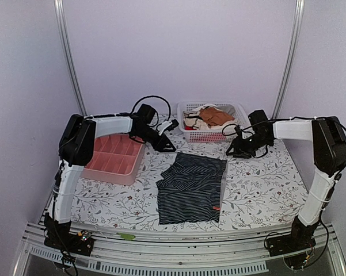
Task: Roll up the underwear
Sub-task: Flatten out the underwear at the center of the board, then pick up the underwear from the center of the board.
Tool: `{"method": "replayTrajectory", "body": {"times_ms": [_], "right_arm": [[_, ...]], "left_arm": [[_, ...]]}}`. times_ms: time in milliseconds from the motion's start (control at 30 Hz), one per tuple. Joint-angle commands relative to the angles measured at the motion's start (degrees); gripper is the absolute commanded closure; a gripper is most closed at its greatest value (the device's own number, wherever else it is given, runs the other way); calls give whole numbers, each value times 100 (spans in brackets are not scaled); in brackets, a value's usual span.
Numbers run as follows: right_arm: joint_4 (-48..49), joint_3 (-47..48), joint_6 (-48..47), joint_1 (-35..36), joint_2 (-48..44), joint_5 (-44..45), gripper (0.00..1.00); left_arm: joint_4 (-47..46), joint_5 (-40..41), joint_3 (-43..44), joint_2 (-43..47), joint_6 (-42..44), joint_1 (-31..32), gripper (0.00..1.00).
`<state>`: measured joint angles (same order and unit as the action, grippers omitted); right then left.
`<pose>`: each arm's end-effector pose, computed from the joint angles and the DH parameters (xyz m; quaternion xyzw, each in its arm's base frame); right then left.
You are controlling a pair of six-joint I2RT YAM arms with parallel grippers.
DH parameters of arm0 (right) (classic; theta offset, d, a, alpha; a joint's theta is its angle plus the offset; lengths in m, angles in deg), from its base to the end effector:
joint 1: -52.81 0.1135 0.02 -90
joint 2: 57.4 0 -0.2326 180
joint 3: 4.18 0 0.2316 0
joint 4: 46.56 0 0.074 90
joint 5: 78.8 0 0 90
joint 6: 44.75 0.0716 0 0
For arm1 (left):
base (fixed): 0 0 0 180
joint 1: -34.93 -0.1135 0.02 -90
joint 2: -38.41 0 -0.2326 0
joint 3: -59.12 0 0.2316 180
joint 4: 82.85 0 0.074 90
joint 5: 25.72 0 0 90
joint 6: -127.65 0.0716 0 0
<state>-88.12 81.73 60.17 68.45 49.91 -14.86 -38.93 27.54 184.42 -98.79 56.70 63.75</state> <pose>0.3456 0.1294 0.1279 -0.0587 0.9469 0.2715 0.1619 0.4096 -0.2743 0.1151 0.4527 0.7916 -0.3239 0.2522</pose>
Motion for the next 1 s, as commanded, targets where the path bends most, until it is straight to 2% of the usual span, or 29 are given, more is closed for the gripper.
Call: {"method": "replayTrajectory", "body": {"times_ms": [0,133,300,567,700,967], "right_arm": [[1053,-467,749,-7,-479,-180,56],[1251,-595,1125,-76,-148,-250,56],[1387,-573,1131,-86,291,-496,56],[1526,-541,1173,-87,688,-591,57],[1614,-532,1206,-87,844,-694,65],[1519,-425,1269,-87,920,-758,87]], "left_arm": [[-560,-313,-414,262,-496,-113,57],[-741,-494,-440,131,-1054,-257,57],[-888,-800,-419,-3,-1365,-291,58],[-922,-805,-398,-126,-1440,-289,58],[-921,-875,-377,-241,-1491,-278,59],[-984,-741,-200,-549,-1773,-206,60]]}}
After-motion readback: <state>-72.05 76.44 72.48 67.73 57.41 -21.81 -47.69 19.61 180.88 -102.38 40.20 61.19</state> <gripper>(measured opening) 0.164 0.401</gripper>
